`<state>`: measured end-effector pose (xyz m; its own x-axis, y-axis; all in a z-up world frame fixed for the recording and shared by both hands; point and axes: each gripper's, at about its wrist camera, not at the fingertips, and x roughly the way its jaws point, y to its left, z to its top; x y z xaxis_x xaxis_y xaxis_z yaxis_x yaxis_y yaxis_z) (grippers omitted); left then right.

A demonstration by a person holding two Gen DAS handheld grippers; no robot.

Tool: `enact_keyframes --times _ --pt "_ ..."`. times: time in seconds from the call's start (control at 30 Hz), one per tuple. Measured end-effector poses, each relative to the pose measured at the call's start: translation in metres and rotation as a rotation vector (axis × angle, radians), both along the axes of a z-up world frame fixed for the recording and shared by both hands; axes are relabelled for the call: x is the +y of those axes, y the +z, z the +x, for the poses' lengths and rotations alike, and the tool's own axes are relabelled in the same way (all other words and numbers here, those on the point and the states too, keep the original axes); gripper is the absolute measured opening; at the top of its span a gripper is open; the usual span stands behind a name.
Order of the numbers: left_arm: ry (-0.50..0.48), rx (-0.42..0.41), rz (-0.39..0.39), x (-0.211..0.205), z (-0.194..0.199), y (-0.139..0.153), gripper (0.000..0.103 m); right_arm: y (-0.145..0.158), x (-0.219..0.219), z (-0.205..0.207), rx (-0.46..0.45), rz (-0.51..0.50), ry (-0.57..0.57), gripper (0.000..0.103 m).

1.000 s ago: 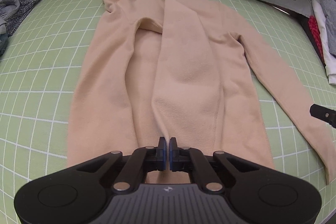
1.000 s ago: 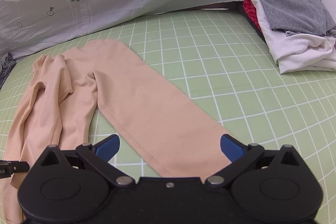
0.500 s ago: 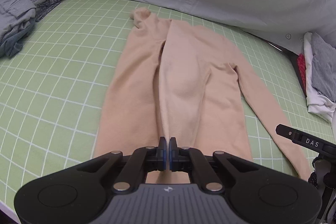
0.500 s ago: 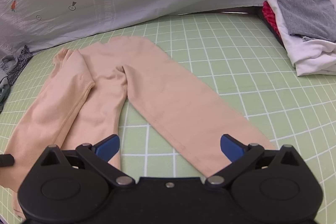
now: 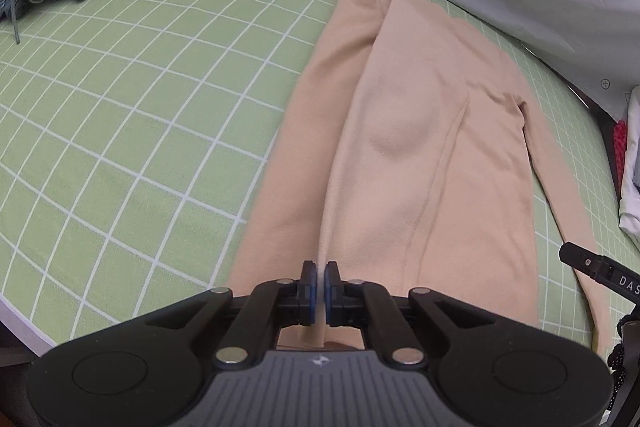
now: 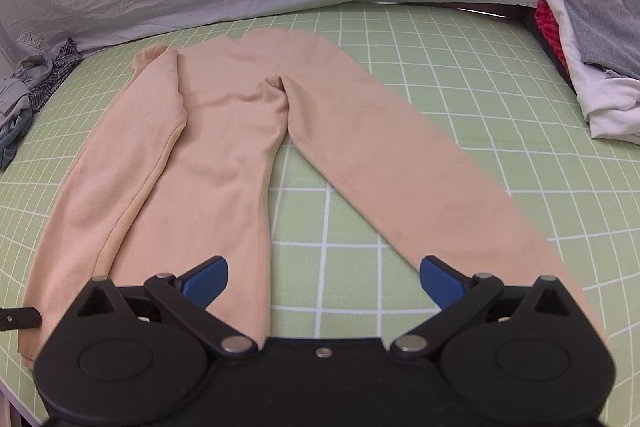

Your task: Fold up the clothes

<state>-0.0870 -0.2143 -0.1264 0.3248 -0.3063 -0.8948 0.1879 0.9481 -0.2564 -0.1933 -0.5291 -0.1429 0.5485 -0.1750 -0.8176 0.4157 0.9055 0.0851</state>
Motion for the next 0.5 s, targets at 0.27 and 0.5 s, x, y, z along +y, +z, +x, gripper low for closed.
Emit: enact_keyframes --times 0.27,0.5 --pt "-0.008 -0.110 -0.021 -0.008 0.013 0.030 0.042 0.017 -0.010 -0.006 -0.062 0.014 -0.055 0.103" --pt "-0.092 -0.274 -0.001 -0.038 0.026 0.067 0.089 0.034 -0.037 -0.017 -0.148 -0.003 -0.138 0.103"
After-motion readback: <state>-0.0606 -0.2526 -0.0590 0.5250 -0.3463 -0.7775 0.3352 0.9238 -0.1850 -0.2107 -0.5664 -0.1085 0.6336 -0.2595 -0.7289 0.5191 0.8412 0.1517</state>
